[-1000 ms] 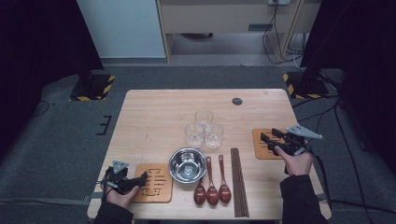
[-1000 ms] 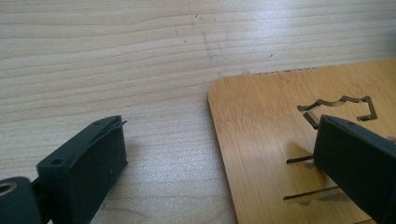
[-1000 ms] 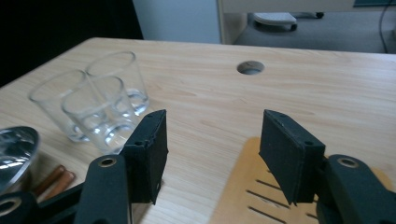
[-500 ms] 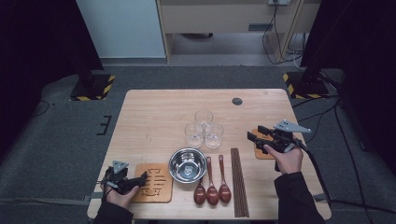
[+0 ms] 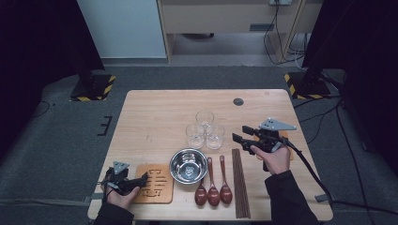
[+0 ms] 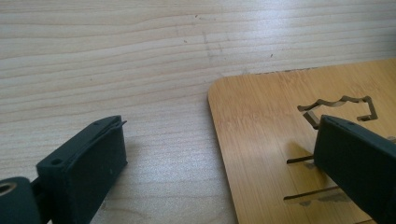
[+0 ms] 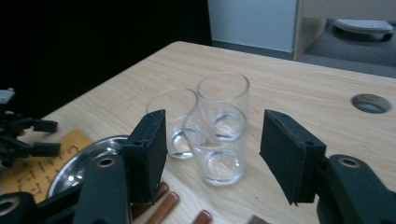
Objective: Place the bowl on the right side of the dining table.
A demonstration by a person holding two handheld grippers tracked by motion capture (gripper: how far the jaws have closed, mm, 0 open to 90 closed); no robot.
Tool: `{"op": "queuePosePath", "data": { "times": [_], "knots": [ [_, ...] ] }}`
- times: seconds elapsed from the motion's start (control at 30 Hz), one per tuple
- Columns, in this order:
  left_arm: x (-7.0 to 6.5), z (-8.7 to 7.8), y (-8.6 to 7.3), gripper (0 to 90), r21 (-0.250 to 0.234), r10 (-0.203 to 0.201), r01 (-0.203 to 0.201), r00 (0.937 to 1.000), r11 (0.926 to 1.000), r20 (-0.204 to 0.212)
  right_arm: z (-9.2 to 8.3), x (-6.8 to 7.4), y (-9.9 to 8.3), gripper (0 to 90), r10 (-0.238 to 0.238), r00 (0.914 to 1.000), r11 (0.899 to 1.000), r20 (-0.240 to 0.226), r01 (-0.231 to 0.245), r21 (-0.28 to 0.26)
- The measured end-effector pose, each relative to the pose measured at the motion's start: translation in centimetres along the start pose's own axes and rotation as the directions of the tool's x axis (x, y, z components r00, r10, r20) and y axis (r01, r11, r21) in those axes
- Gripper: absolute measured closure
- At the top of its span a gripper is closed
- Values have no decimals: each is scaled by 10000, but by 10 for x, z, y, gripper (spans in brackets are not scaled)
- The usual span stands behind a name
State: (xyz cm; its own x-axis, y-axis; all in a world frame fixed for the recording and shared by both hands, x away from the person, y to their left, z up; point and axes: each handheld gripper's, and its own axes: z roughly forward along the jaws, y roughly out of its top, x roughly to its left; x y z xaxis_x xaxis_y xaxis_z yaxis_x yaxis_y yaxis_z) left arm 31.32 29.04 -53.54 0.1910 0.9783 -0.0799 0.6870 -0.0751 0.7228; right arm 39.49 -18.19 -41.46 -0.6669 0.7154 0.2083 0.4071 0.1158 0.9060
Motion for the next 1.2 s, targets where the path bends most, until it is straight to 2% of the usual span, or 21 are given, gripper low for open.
{"op": "queuePosePath", "data": {
  "times": [0.2,0.53,0.6,0.77,0.9,1.03,1.2],
  "knots": [
    [0,0,0,12,-4,-1,1,10000,10000,-2,13,13,1,439,-62,9994,9998,-340,68,180],
    [0,1,0,0,26,-13,13,10000,10000,-45,25,24,-2,486,-52,9976,9990,-690,82,434],
    [0,1,0,0,24,-15,15,10000,10000,-40,28,27,-3,494,73,9968,9993,-793,-44,371],
    [0,1,0,0,23,-14,14,10000,10000,-41,34,29,-6,502,104,9966,9988,-812,-65,482],
    [0,1,0,0,24,-14,14,10000,10000,-40,39,35,-1,509,-208,9958,9976,-896,266,633],
    [0,1,0,0,24,-18,18,10000,10000,-37,42,39,3,512,-294,9954,9975,-910,350,612],
    [0,1,0,0,20,-23,23,10000,10000,-36,53,47,0,524,-359,9936,9950,-1075,456,894]
  ]
}}
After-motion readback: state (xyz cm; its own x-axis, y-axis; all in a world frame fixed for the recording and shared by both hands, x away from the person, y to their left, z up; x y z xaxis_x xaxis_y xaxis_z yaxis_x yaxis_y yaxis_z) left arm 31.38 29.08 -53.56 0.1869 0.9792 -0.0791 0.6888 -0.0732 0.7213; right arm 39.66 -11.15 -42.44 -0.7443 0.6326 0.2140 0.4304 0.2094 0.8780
